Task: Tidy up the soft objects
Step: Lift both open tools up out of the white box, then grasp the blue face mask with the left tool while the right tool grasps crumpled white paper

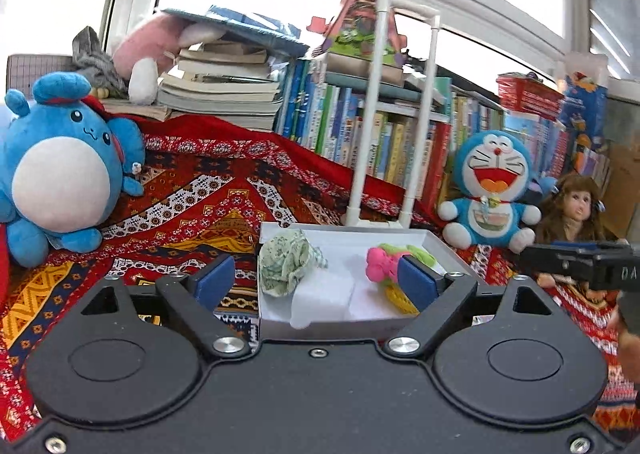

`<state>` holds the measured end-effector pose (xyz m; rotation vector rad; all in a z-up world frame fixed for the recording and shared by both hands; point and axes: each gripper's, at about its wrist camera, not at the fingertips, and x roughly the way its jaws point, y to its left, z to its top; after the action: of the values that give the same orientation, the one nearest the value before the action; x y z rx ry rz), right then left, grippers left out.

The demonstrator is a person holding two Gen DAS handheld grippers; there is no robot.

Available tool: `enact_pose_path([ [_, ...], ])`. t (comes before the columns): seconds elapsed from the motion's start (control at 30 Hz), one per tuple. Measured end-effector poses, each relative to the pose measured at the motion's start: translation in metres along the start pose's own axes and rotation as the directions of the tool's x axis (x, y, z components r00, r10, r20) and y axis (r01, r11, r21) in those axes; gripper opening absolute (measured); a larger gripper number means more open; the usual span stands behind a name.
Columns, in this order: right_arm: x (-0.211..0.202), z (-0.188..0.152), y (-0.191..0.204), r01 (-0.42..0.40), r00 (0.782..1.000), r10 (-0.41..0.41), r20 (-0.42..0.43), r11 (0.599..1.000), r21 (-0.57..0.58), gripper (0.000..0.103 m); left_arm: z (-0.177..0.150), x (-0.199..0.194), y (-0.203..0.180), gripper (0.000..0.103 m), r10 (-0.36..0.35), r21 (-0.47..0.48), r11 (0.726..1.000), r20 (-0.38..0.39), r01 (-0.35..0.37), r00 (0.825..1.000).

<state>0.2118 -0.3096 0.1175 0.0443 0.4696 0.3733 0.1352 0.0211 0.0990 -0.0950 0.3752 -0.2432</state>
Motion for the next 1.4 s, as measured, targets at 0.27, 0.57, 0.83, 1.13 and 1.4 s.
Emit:
enact_pose_path([
  [0.27,-0.026,-0.022,0.013,0.033,0.999,-0.030,0.038,0.996,-0.083,0.103,-0.027,-0.037,-0.003,0.091,0.009,-0.003,1.000,0.043,-0.009,0.999],
  [0.57,-0.042,-0.045,0.022,0.043,0.998,-0.037,0.051,0.991,-0.123,0.103,-0.052,-0.065,0.008,0.092,0.059,-0.027,0.998,0.058,-0.057,0.997],
  [0.83,-0.047,-0.062,0.026,0.045,0.999,-0.041,0.032,0.987,-0.156,0.103,-0.067,-0.076,0.021,0.093,0.090,-0.054,0.995,0.038,-0.088,0.995],
  [1.13,-0.044,-0.076,0.030,0.061,0.998,-0.064,-0.008,0.977,-0.204,0.099,-0.082,-0.073,0.029,0.087,0.077,-0.095,0.992,-0.023,-0.079,0.997],
  [1.4,-0.039,-0.081,0.028,0.025,0.998,-0.036,-0.054,0.982,-0.186,0.077,-0.090,-0.065,0.024,0.050,0.014,-0.117,0.993,-0.078,-0.023,0.997],
])
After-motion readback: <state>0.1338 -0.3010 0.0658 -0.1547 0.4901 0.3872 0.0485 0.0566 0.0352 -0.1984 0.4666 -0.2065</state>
